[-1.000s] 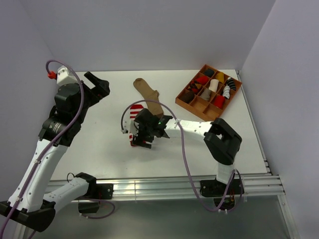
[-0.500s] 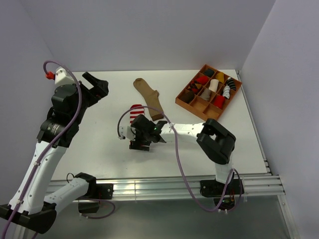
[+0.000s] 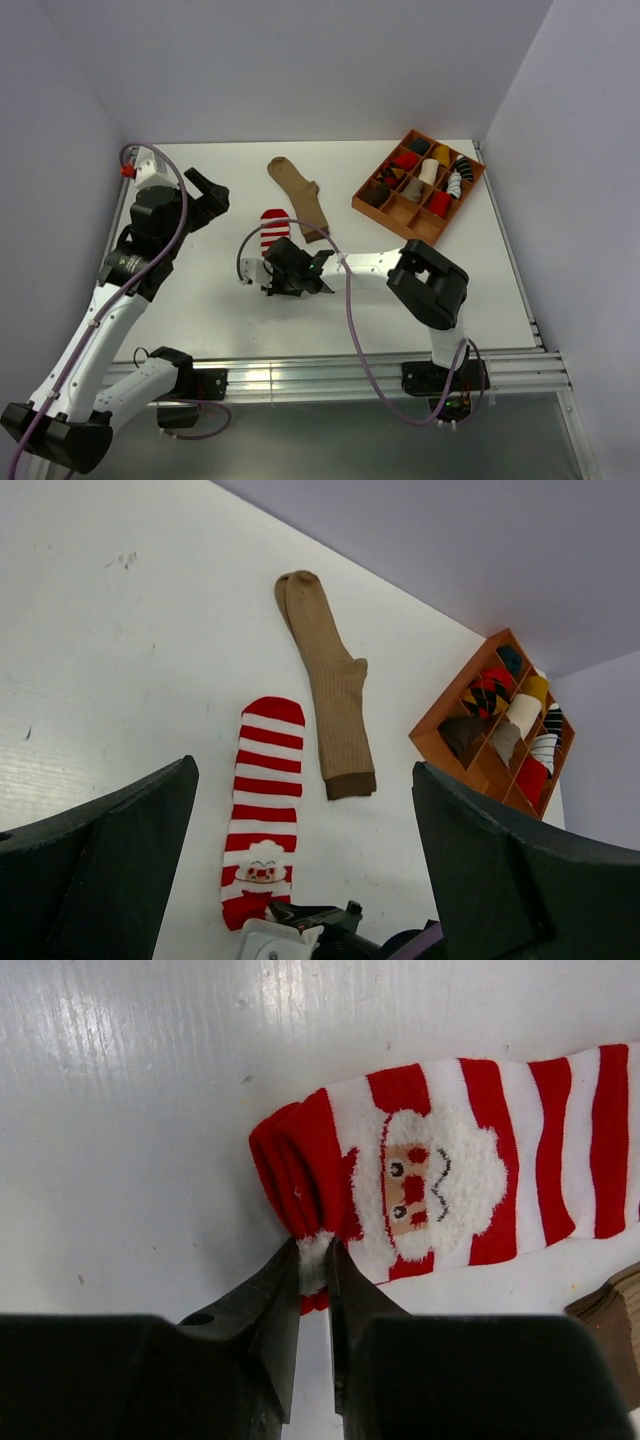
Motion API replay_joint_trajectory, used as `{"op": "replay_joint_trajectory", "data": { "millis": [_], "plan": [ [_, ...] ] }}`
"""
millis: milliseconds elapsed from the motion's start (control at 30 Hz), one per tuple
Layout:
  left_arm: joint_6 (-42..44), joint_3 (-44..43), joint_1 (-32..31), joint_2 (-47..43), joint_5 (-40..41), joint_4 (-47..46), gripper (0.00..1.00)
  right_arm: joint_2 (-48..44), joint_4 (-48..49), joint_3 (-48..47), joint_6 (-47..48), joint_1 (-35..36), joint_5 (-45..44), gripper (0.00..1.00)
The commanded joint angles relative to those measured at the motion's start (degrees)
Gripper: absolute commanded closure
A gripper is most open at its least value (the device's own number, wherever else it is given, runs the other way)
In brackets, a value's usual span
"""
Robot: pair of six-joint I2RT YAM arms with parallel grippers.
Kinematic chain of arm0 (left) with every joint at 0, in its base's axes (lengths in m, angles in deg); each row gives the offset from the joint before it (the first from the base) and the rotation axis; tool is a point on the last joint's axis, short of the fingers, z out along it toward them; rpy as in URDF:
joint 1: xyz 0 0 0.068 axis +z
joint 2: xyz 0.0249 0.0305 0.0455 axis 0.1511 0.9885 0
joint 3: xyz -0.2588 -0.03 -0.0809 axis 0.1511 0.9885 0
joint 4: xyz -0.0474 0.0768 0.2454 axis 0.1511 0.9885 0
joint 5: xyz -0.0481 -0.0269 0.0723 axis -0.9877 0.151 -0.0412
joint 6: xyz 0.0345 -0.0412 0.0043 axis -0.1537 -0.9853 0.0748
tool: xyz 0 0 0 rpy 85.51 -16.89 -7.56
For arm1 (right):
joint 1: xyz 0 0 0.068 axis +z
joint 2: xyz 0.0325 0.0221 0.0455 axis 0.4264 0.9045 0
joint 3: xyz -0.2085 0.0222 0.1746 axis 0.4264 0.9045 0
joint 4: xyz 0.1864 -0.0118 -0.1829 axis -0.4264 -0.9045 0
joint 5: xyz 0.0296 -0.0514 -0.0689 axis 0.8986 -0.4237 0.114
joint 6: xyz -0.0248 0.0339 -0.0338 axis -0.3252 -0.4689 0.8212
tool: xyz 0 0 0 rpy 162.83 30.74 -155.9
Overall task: Roll the socks
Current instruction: Roll the sock at the center of the board.
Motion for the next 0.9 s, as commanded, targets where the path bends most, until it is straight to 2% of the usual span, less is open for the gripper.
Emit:
{"op": "replay_joint_trajectory", "data": {
  "millis": [0,133,233,267,333,367,567,767,867],
  "plan": [
    [-2.2,3.5,0.3,-1.6,-0.8,-4.7,0.06,-0.8,1.4,1.5,-1.2,0.1,-0.3,0.81],
    [-4.3,9.4,0.2,-1.5,-0.1,-7.6,0.12,-1.7,-2.0,0.8,-2.5,-0.4,5.2,0.87],
    [-6.0,14.1,0.2,-1.6,-0.7,-10.5,0.26,-2.4,-6.8,-1.3,-4.1,-2.5,12.7,0.87],
    [-6.4,15.3,0.3,-1.7,-0.9,-11.5,0.35,-2.4,-9.7,-2.7,-4.6,-3.2,14.7,0.87],
    [-7.2,19.0,0.1,-2.0,-1.1,-12.6,0.44,-2.1,-13.1,-4.6,-4.7,-5.3,19.2,0.87],
    [-7.4,20.4,0.2,-2.4,-1.4,-14.5,0.52,-1.6,-15.8,-6.1,-5.2,-6.0,22.3,0.87],
    [-8.6,33.9,0.1,-7.9,-4.6,-23.6,0.77,4.6,-26.8,-14.0,-5.8,-10.0,32.3,0.87],
    [-6.6,43.2,-0.6,-9.0,-13.3,-37.9,0.89,12.9,-39.6,-24.5,-3.7,-11.6,38.3,0.88],
    [-5.2,46.4,-2.6,-8.1,-15.3,-43.8,0.86,16.6,-44.6,-28.4,-2.7,-12.2,41.5,0.88]
  ]
}}
